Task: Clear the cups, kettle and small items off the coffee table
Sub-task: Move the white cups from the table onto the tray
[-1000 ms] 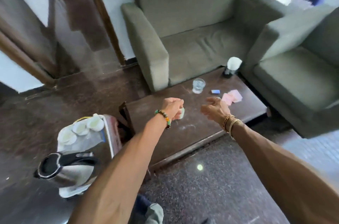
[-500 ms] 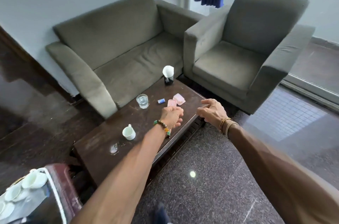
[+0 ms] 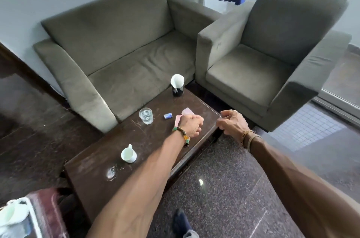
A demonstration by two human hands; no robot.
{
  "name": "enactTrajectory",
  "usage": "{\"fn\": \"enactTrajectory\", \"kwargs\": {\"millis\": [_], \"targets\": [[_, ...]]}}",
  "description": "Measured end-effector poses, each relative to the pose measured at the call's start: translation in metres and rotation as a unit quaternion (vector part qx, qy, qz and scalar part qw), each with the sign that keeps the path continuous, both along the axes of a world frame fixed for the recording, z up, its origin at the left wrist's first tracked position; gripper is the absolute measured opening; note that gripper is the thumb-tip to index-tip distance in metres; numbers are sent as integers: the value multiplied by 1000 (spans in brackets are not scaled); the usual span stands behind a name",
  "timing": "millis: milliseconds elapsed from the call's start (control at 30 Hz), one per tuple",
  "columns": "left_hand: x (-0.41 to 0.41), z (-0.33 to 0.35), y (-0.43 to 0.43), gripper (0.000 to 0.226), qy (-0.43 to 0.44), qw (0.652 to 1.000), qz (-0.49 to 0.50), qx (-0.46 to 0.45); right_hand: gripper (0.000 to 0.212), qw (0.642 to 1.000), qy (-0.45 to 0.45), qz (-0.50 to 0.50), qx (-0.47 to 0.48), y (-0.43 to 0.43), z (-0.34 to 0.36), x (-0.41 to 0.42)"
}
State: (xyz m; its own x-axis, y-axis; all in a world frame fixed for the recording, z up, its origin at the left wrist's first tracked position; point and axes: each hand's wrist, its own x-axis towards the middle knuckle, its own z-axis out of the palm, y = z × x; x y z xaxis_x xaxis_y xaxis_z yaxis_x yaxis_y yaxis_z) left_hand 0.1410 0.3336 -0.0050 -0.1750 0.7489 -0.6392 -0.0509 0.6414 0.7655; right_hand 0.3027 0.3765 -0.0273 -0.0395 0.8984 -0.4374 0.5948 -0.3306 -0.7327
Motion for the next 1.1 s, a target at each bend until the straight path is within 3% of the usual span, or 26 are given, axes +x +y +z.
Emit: {"fn": "enactTrajectory", "kwargs": {"millis": [133, 300, 600, 667, 900, 1100], "targets": [[-35, 0, 31, 21, 3, 999, 35, 16, 65, 1000, 14, 12, 9, 38, 5, -33], [-73, -3, 53, 18, 15, 995, 100, 10, 52, 998, -2, 57, 7, 72, 2, -73], [-147, -30, 66, 8, 31, 969, 242, -27, 52, 979, 14, 205, -21, 128, -35, -170], [-163, -35, 64, 14, 27, 962, 271, -30, 50, 971, 10, 240, -10, 137, -38, -193], [-215, -43, 29, 4, 15, 911, 413, -17, 39, 928, -2, 373, -8, 132, -41, -282], [-254, -72, -43, 10, -9, 862, 505, -43, 35, 895, -11, 442, -60, 77, -73, -334]]}}
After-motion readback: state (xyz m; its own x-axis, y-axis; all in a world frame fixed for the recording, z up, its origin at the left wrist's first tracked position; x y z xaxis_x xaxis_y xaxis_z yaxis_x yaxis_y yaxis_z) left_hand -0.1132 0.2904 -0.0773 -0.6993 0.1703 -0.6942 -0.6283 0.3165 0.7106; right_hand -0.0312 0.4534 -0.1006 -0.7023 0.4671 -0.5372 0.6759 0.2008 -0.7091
